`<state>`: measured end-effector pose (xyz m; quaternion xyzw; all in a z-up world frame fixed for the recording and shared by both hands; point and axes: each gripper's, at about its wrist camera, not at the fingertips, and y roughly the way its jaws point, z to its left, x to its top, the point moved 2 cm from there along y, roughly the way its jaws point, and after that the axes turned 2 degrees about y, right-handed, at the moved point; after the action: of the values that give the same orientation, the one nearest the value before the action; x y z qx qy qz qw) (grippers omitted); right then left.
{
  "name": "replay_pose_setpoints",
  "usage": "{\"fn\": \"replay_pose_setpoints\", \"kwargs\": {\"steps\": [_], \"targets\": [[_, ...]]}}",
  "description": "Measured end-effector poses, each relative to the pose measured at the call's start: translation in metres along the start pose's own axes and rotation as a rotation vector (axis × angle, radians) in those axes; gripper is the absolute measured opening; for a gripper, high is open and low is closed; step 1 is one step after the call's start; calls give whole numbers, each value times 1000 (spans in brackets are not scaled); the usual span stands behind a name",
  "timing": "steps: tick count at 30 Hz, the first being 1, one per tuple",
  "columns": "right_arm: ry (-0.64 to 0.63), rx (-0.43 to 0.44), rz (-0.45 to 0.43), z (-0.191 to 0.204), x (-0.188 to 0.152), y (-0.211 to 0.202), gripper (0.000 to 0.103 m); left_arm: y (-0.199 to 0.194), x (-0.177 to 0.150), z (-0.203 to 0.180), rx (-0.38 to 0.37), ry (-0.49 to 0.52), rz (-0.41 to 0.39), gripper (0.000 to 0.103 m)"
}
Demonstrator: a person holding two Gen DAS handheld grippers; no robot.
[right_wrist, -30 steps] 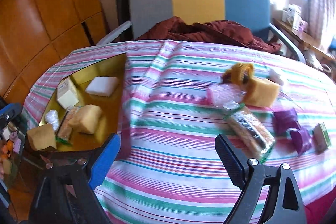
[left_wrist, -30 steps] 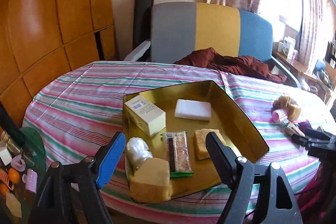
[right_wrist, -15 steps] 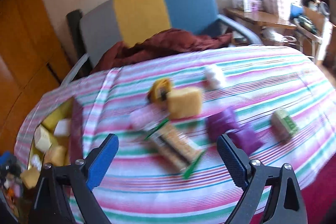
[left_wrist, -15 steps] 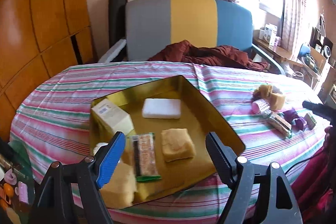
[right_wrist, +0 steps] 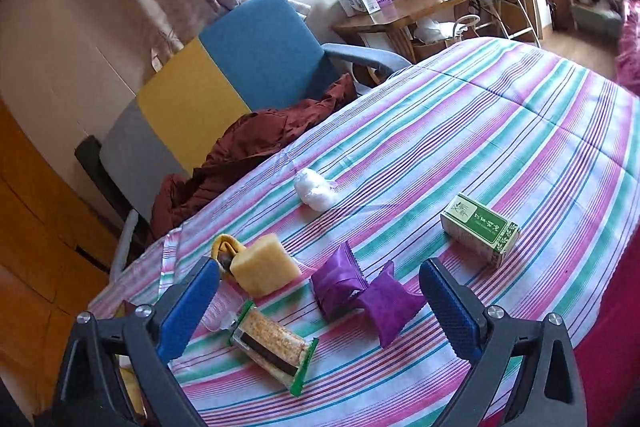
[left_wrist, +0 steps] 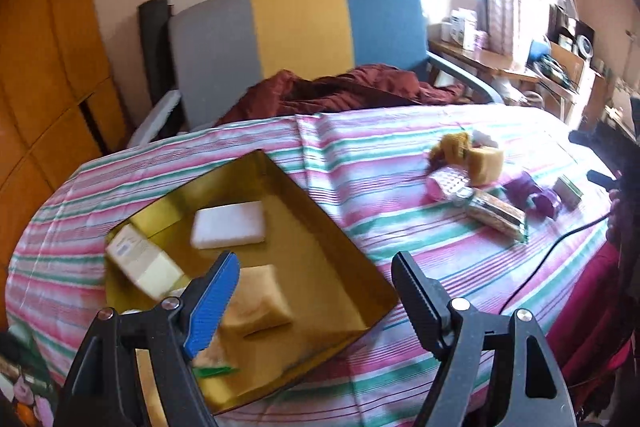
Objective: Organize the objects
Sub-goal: 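Move both tools back toward the remaining items on the cloth, then grasp the green-edged cracker pack with the left tool while the right tool grasps a purple packet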
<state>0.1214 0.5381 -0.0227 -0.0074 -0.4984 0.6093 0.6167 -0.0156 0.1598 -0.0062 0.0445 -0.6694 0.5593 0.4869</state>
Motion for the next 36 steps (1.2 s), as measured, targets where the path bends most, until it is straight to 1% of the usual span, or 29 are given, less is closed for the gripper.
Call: {"fn": "replay_pose_setpoints", "kwargs": {"steps": [2,3,4,8,14,16,18,19,24,26,30,34,36], "targets": [[10,15,4,0,0,0,101,8,4,-13,-41,11,17,79],[11,19,6,0,0,0,101,11,6,-17,-60,12,26,75],[11,24,8,0,0,0,101,16,8,-24,-83,12,39,74],[20,19,-6,-2,0,-2,101,36,15,-44,-170,-5,97,74],[91,33,-8,-14,2,-3,102,62,24,-79,-281,-4,163,73],[112,46,-1,-17,2,-3,103,73,25,-87,-323,-17,197,73],[123,56,2,-18,2,-2,103,86,27,-97,-370,-40,241,68],[126,60,4,-18,2,-2,103,94,28,-102,-392,-55,266,68],[134,75,7,-19,3,-1,103,124,35,-126,-456,-100,352,68],[139,79,7,-20,3,-1,103,135,39,-138,-498,-130,383,68],[152,91,9,-22,3,-1,103,157,48,-163,-512,-180,435,68],[159,100,14,-23,3,0,103,178,54,-182,-479,-239,482,70],[160,105,20,-22,3,1,103,186,57,-191,-450,-248,492,70]]}}
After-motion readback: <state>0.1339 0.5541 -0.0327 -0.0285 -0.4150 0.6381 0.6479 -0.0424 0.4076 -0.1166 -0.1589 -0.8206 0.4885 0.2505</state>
